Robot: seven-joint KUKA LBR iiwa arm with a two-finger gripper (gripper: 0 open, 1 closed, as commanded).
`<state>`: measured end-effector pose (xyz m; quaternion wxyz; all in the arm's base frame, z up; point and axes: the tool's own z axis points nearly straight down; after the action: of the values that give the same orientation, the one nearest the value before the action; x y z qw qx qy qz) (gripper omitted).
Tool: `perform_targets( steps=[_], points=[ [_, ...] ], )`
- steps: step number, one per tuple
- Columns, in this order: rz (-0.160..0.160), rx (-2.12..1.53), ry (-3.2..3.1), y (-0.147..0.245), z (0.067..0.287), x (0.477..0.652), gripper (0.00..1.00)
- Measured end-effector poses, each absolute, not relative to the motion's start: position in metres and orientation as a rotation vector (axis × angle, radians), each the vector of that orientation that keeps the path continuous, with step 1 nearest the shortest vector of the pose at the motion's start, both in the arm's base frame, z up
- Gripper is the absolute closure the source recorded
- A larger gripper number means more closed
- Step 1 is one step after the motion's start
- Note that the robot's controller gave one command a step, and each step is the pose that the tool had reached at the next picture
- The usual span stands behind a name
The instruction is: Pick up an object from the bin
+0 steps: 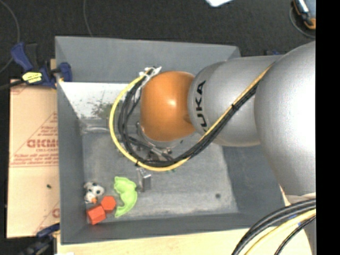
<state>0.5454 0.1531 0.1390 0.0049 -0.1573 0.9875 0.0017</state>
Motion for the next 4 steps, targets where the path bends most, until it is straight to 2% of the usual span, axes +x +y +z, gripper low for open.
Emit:
perform_targets(
  steps=[1,2,3,4],
  points=[
    [0.004,-0.827,3.021,0.152,0.086,0.541,0.0],
    [0.002,-0.937,2.983,0.161,0.072,0.534,1.0],
    [0.003,-0.935,2.984,0.161,0.072,0.534,1.0],
    [0.002,-0.964,2.976,0.161,0.154,0.525,1.0]
  ],
)
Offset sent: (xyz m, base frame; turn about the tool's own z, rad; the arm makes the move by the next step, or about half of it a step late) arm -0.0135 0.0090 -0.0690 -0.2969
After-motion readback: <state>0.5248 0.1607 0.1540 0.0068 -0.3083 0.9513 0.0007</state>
